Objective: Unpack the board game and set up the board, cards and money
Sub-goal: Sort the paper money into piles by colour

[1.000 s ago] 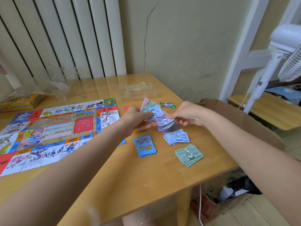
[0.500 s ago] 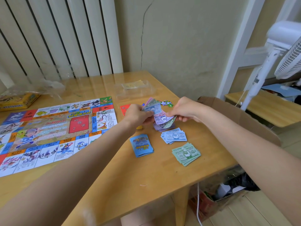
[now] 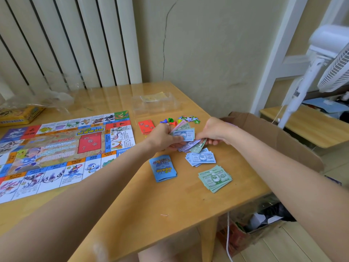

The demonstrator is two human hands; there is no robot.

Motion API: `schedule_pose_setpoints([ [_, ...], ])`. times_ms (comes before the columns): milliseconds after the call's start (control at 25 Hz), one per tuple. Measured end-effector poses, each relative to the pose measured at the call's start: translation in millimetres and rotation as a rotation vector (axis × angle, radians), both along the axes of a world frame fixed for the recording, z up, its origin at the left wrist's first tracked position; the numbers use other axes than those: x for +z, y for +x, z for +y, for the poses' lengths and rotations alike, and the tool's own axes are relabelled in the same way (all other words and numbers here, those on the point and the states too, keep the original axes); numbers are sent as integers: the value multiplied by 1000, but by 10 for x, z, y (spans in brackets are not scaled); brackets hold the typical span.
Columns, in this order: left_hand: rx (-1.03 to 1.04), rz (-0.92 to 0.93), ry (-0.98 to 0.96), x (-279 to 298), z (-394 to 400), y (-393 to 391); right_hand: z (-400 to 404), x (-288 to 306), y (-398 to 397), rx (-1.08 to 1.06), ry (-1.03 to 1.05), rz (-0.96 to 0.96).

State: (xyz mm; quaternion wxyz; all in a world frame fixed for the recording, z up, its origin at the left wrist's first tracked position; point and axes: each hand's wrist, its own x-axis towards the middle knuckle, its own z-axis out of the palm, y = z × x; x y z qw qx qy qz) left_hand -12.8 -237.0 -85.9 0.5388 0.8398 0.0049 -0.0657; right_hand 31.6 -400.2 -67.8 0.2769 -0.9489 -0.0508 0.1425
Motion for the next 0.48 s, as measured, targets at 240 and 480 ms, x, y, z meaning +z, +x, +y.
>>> schedule_pose_setpoints([
  [240,-20,6,94,43,-27,7,-334,335,-39,-87,595,15],
  [480,44,-89,-39,146,-71,-139,-520,367,-347,159,429,232],
])
